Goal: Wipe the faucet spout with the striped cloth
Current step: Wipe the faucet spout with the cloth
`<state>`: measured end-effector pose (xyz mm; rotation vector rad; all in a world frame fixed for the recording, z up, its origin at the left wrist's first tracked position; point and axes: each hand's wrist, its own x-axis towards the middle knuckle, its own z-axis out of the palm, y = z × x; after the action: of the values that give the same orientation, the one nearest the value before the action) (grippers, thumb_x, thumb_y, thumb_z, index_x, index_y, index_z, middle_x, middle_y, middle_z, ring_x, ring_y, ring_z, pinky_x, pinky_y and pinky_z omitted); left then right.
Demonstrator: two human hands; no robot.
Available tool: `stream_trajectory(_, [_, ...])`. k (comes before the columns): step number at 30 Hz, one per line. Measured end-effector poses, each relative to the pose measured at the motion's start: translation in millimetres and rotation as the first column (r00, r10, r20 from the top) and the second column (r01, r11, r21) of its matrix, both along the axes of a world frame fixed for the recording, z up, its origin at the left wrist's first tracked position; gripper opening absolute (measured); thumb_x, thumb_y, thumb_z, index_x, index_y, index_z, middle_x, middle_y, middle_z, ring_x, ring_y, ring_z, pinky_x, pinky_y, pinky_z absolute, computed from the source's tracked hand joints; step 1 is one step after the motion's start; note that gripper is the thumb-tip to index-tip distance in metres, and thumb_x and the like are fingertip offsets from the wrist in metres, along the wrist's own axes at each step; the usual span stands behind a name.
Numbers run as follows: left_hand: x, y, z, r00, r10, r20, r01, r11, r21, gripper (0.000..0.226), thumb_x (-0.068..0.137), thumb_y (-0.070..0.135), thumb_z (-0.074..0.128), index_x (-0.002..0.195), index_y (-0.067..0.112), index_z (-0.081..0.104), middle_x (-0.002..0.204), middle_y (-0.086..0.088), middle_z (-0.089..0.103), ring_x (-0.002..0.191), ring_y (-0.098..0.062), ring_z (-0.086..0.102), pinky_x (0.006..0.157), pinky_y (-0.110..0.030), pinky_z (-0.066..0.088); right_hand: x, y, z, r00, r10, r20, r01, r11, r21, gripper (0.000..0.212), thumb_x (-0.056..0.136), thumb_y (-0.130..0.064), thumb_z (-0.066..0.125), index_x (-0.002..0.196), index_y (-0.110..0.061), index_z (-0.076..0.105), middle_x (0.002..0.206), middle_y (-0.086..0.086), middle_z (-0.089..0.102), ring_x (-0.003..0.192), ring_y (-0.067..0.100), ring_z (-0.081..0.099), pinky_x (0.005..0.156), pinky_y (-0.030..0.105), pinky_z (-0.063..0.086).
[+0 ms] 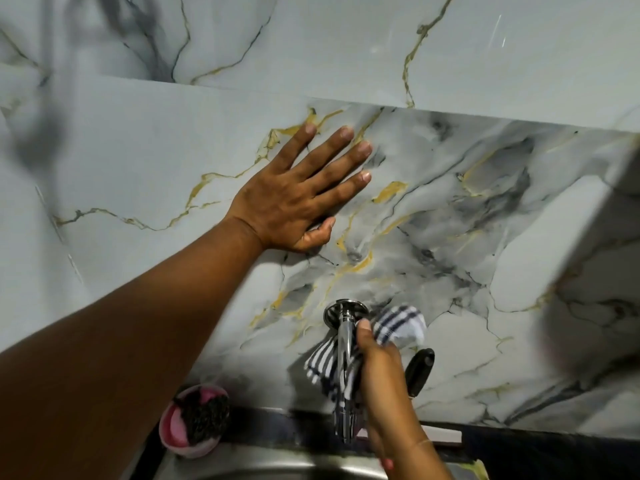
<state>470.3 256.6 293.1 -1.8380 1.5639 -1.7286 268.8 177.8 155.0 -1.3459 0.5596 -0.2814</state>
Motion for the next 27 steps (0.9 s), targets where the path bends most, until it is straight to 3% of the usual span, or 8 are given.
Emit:
stream_trajectory(2, [-0.4,0.4,-0.4,1.0,0.011,-0.007,-0.011,1.0,0.003,0.068,0.093,0.04,0.037,0.155,0.011,0.032,0.16,-0.018,0.032,0.149,-0.04,0.026,0.119,-0.062,0.018,6.8,12.0,-2.5,0.999,-0.046,-0.025,0.028,0.867,-0.498,0.044,0.092,-0.045,0.048,0.131,-0.026,0.05,0.134,0.011,0.058,0.123,0.028,0.057,0.103,0.043,0.048])
stream_trajectory(4, [0.1,0.9,-0.4,1.0,0.012,-0.005,-0.012,1.0,0.01,0.068,0.093,0.04,0.036,0.155,0.012,0.032,0.161,-0.017,0.032,0.149,-0.04,0.025,0.119,-0.062,0.019,0.1,20.3,-18.7,0.996,-0.064,-0.062,-0.022,0.5,-0.866,0.061,0.086,-0.031,0.054,0.145,-0.026,0.036,0.156,-0.002,0.033,0.143,0.02,0.03,0.115,0.036,0.035])
stream_trajectory(8, [0.9,-0.5,-2.9,1.0,0.012,-0.008,-0.011,1.0,0.003,0.068,0.092,0.04,0.037,0.154,0.012,0.033,0.161,-0.017,0.031,0.149,-0.039,0.024,0.119,-0.063,0.02,-29.0,14.9,-53.1,0.981,0.124,-0.147,-0.14,-0.064,-0.988,0.069,0.055,-0.036,0.068,0.122,-0.026,0.058,0.16,-0.001,0.012,0.149,0.025,0.006,0.111,0.039,0.031])
stream_trajectory(13, [0.9,0.3,0.1,1.0,0.005,-0.007,-0.005,1.0,0.007,0.067,0.092,0.039,0.036,0.154,0.011,0.035,0.16,-0.017,0.031,0.149,-0.039,0.025,0.118,-0.063,0.022,11.8,2.9,1.3,0.988,0.072,-0.14,-0.151,0.191,-0.97,0.069,0.065,-0.018,0.054,0.133,-0.018,0.051,0.144,0.0,0.049,0.144,0.026,0.026,0.112,0.04,0.039])
stream_trajectory(16, [-0.3,-0.3,-1.7,1.0,0.008,-0.002,-0.008,1.0,-0.002,0.068,0.092,0.04,0.038,0.153,0.011,0.035,0.16,-0.017,0.031,0.149,-0.039,0.025,0.118,-0.063,0.022,9.1,11.8,-15.0,0.982,0.077,-0.172,-0.167,-0.065,-0.984,0.032,0.082,-0.04,0.054,0.099,-0.022,0.074,0.105,-0.006,0.074,0.12,0.024,0.044,0.111,0.035,0.028])
stream_trajectory(18, [1.3,-1.3,-2.7,1.0,0.01,0.006,-0.01,1.0,-0.003,0.068,0.091,0.04,0.039,0.153,0.011,0.036,0.16,-0.017,0.031,0.149,-0.04,0.025,0.118,-0.063,0.022,-14.7,18.7,-41.1,0.981,0.146,-0.128,-0.12,-0.061,-0.991,0.05,0.1,-0.033,0.03,0.085,-0.024,0.077,0.097,-0.008,0.078,0.116,0.021,0.049,0.112,0.035,0.021])
stream_trajectory(21, [0.3,-1.1,-0.4,1.0,0.016,0.001,-0.016,1.0,-0.002,0.068,0.091,0.04,0.039,0.153,0.011,0.036,0.16,-0.017,0.03,0.149,-0.039,0.025,0.118,-0.062,0.022,-8.0,10.1,-40.1,0.971,0.195,-0.135,-0.128,-0.05,-0.99,0.031,0.078,-0.03,0.053,0.104,-0.029,0.07,0.114,-0.008,0.072,0.129,0.02,0.049,0.114,0.032,0.027])
stream_trajectory(27, [0.7,0.8,-2.7,1.0,0.008,-0.002,-0.008,1.0,-0.002,0.068,0.092,0.04,0.038,0.154,0.011,0.034,0.161,-0.017,0.03,0.15,-0.04,0.023,0.118,-0.063,0.022,16.9,7.6,8.9,0.988,0.075,-0.133,-0.142,0.137,-0.98,0.036,0.056,-0.035,0.061,0.087,-0.025,0.075,0.084,-0.004,0.077,0.094,0.017,0.069,0.087,0.024,0.053])
